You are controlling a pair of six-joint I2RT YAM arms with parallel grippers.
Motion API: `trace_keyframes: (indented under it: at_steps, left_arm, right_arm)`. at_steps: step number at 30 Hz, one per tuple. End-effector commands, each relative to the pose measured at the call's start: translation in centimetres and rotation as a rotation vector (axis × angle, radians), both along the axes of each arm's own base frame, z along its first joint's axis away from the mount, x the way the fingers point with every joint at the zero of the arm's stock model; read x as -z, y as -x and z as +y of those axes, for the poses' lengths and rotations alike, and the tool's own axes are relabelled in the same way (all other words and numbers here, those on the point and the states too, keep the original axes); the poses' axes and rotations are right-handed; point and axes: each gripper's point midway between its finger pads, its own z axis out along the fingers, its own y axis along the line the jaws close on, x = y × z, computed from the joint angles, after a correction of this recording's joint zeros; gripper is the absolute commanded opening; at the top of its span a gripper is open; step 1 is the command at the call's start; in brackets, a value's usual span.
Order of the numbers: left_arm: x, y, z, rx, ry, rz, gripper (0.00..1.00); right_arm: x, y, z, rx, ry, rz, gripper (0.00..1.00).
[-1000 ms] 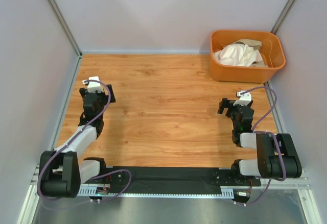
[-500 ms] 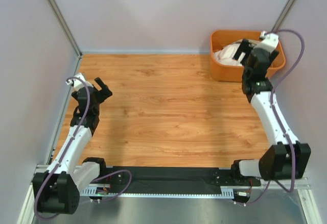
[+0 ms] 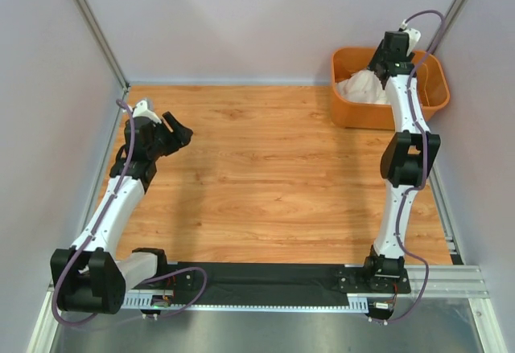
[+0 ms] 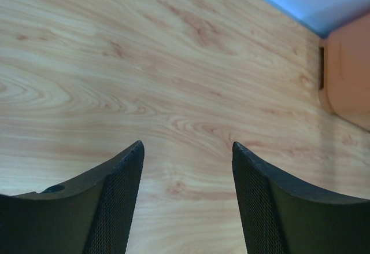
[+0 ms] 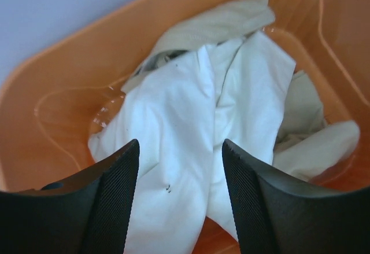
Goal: Fold and stack the t-shirts
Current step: Grab the tshirt from the pile
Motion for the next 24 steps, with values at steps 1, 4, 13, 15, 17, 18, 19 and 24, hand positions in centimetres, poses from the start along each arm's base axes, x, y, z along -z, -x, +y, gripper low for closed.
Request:
trace_keyframes:
  at_steps: [1,4,13,15,17,18,19,24]
  left_arm:
    - [-0.3,0.9,-2.9,0.131,0.059,0.023,0.7]
    - [0.3,1.5,-3.3,0.161,0.061,0.044,0.7]
    - [0.6,2.1,-3.8,0.196,0.066,0.087,0.67]
    - [0.6,2.3,-4.0,0.202,0.072,0.088,0.67]
    - [0.4,2.6,-4.0,0.206,0.074,0.085,0.67]
    - [0.4,2.7,-4.0,0.207,0.073,0.083,0.67]
    - [0.3,2.7,-4.0,0.211,0.073,0.081,0.67]
    - [0.3,3.0,-4.0,0.218,0.064,0.091,0.67]
  right_arm:
    - [1.1,-0.8,1.2,-0.008,-0.06,0.027,0.61]
    - [2.5,-2.0,0.5,0.008,-0.069,0.015,0.59]
    - [7.8,-2.0,0.5,0.011,-0.081,0.089,0.46]
    - [8.7,-2.2,0.5,0.006,-0.073,0.101,0.42]
    - [9.0,-2.7,0.4,-0.001,-0.073,0.096,0.43]
    - [8.8,-3.0,0.5,-0.005,-0.081,0.087,0.42]
    - [8.8,-3.3,0.6,-0.008,-0.085,0.075,0.42]
    - [8.2,-4.3,1.1,-0.03,-0.103,0.041,0.18]
